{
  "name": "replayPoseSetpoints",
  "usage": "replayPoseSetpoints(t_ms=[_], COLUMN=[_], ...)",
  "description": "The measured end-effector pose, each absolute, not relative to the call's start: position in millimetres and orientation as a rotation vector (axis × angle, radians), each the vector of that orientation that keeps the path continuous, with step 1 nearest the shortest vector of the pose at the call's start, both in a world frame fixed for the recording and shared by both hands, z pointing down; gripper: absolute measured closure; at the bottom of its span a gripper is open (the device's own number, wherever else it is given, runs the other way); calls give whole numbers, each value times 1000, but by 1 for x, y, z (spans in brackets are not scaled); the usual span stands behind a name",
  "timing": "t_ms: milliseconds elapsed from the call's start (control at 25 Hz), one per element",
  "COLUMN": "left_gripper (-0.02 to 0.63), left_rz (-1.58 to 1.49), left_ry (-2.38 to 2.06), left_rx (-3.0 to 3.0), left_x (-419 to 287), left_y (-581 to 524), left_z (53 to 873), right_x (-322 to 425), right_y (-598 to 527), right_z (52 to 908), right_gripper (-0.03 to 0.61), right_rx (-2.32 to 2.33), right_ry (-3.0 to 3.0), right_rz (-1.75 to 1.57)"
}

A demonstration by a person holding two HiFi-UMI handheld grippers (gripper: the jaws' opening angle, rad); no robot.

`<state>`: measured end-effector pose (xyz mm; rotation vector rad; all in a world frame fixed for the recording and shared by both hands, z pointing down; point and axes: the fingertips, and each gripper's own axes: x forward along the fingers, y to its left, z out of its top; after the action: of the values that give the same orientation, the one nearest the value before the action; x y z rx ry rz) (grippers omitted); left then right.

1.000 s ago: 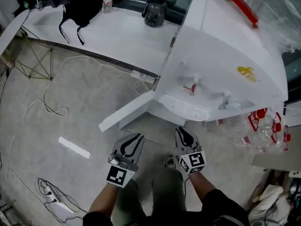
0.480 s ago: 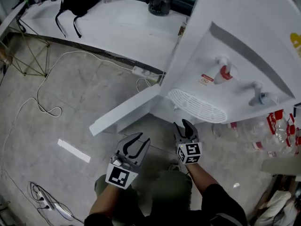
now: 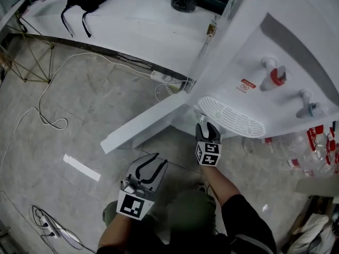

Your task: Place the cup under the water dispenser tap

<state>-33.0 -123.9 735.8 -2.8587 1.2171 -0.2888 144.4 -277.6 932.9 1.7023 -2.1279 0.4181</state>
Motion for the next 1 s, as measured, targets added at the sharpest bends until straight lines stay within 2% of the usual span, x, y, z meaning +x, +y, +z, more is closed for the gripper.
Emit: replayPoseSetpoints(t_ms=[680, 720, 760, 1000], left_gripper=[512, 512, 512, 512], left_rz=[-325, -326, -328, -336], left_ry=[1199, 1199, 1198, 1180], left_rx=[-2881, -2885, -2888, -2882], left_x=[-26, -27, -27, -24], left_y=[-128, -129, -129, -128], left_z=[753, 754, 755, 759], right_x=[160, 161, 162, 168], right_y=[-318, -318, -318, -320], right_z=[981, 982, 983, 983], right_gripper=[408, 429, 482, 492], right_rx=[1805, 1794, 1787, 1776], right_ry=[-1996, -1995, -1995, -2022], right_rz=[523, 523, 525, 543])
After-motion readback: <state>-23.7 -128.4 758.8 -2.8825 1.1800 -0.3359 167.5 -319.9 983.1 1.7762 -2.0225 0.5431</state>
